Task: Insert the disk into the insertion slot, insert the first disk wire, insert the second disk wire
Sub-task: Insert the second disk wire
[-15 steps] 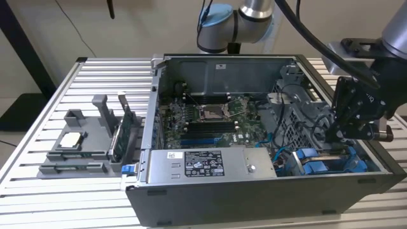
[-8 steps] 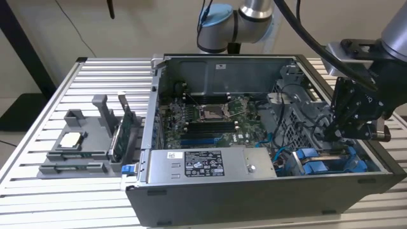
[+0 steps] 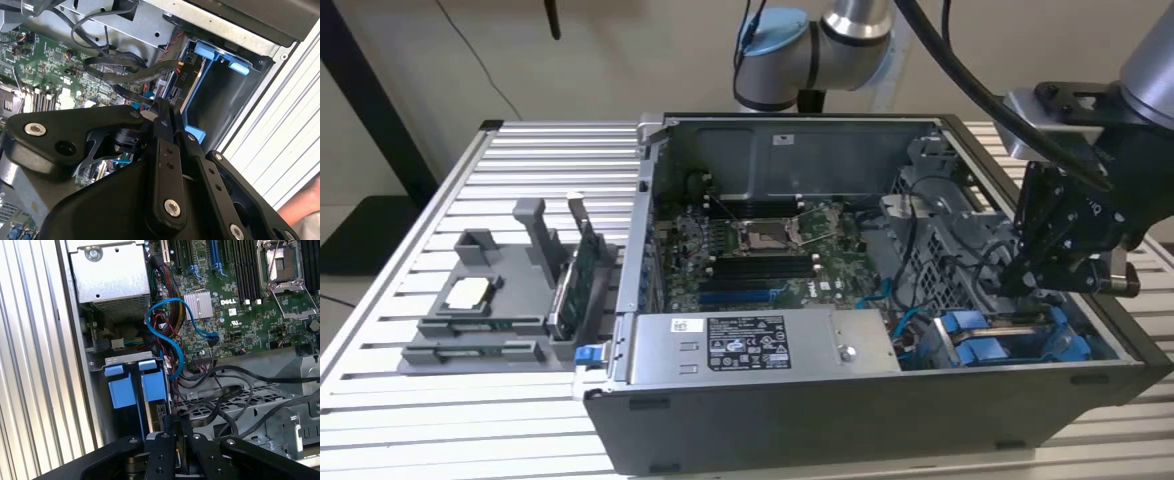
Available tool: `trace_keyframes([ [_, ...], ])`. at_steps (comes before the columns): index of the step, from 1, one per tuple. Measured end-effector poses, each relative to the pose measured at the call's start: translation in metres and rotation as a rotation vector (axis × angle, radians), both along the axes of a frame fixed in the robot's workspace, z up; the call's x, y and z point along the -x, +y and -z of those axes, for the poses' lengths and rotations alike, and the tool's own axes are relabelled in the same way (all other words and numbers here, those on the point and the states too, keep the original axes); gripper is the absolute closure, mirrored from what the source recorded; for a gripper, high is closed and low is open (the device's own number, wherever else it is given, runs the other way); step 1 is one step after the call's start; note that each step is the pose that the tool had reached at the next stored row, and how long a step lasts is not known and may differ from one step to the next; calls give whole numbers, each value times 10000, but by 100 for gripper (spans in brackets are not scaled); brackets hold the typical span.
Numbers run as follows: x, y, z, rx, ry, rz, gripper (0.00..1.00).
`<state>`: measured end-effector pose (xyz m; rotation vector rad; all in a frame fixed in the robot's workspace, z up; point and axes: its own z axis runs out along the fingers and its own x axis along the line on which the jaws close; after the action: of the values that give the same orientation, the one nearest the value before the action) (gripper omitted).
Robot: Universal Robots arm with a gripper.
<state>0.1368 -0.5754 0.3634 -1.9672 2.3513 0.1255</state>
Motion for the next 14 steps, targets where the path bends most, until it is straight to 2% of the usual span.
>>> trace_keyframes([
  [5, 0, 0, 1, -4, 0, 0, 84],
  [7, 0, -1, 8, -40, -10, 0, 84],
  [10, 0, -4, 21, -65, -102, 0, 84],
  [14, 0, -19, 30, -66, -264, -1, 84],
])
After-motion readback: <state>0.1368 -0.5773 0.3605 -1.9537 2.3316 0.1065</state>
